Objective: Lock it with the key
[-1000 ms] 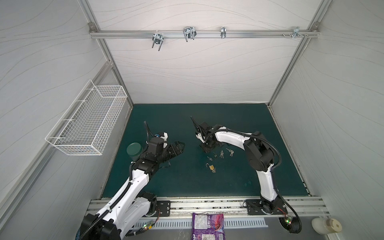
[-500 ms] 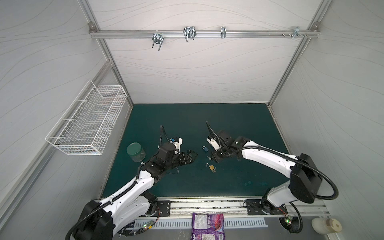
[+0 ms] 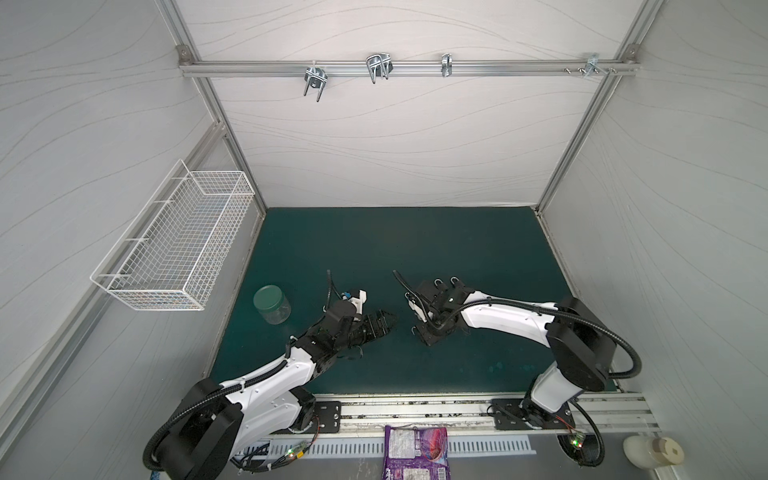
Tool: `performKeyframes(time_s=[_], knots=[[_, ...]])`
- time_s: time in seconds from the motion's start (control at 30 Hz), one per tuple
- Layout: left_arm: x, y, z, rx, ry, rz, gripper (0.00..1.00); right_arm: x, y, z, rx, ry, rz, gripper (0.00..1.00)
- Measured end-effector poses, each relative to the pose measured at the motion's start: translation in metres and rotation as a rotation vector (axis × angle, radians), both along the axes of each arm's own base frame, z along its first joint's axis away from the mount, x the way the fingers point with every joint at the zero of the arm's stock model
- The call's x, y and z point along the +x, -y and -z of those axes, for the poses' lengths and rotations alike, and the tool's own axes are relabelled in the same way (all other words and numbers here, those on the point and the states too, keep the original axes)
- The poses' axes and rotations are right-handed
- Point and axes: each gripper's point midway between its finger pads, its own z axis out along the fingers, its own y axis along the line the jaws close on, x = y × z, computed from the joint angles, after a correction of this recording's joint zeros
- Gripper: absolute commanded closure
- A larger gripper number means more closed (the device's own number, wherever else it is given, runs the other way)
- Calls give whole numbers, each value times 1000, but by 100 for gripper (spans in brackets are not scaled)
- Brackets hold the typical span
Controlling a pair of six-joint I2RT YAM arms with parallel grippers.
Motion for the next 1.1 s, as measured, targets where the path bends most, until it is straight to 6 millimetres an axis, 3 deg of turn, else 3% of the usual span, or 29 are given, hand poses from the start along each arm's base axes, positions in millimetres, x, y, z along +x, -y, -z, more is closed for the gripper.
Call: performKeyframes(time_s=[0.33, 0.77, 0.9, 1.1], knots=[[17, -23, -13, -44, 24, -97, 5, 6, -1, 16, -48, -3, 30, 55], [15, -26, -11, -36, -8, -85, 6, 15, -6, 20, -81, 22, 23, 62], [19, -26, -17, -40, 5, -87, 6, 15, -5, 21, -91, 30, 8, 67], [23, -27, -21, -39, 3, -91, 7, 12, -7, 20, -90, 38, -8, 83]])
